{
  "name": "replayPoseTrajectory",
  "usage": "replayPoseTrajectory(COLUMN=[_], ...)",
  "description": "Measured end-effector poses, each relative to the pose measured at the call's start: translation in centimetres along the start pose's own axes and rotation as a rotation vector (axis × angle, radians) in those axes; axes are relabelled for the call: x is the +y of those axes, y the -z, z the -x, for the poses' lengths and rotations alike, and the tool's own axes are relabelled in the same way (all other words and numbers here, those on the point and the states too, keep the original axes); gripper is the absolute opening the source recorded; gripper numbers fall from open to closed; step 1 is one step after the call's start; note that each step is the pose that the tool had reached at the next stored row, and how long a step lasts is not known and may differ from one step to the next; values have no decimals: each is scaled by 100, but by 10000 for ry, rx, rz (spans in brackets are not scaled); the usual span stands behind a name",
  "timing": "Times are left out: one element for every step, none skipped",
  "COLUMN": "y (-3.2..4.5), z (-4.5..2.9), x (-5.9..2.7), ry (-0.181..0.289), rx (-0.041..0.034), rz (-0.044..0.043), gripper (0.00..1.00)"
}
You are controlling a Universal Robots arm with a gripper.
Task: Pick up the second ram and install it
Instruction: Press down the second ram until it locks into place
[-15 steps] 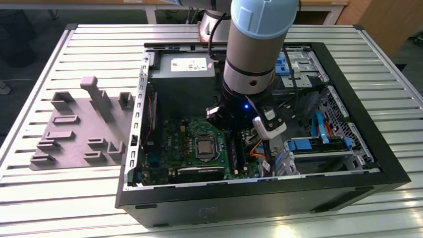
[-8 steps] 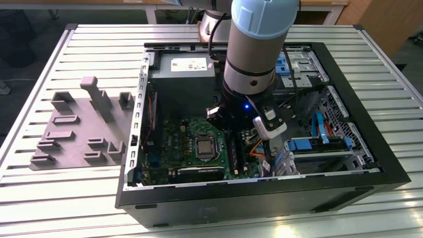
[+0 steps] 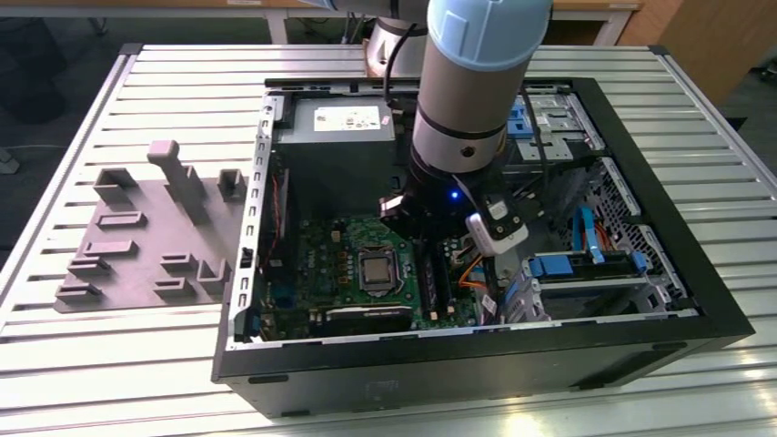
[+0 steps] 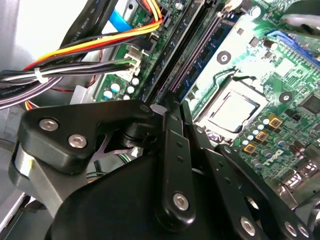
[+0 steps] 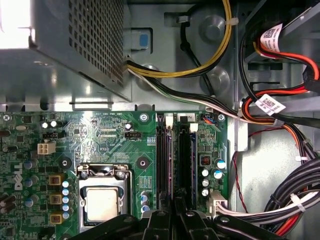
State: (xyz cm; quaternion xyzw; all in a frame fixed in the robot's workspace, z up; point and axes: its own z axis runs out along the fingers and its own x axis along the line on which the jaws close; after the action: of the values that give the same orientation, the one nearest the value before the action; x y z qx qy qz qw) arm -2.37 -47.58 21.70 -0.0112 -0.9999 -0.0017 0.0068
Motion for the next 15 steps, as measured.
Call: replayPoseTrajectory(y=[0, 1, 1, 0, -2, -4, -8, -12, -17, -22, -26, -27, -27, -27, -28], z=[0, 0, 0, 0, 1, 1, 1, 1, 1, 1, 1, 1, 1, 1, 1], x=[0, 0, 0, -1, -4, -8, -11, -15, -18, -20, -22, -23, -23, -24, -24], ry=[4, 7, 11, 13, 16, 16, 16, 16, 16, 15, 15, 15, 14, 15, 15], rx=[2, 3, 5, 7, 9, 11, 14, 17, 21, 25, 28, 30, 31, 31, 31], rz=[0, -1, -3, -5, -5, -6, -4, -4, -3, -1, 0, -2, -4, -5, -3], gripper=[14, 14, 14, 14, 14, 14, 14, 14, 14, 14, 14, 14, 14, 14, 14])
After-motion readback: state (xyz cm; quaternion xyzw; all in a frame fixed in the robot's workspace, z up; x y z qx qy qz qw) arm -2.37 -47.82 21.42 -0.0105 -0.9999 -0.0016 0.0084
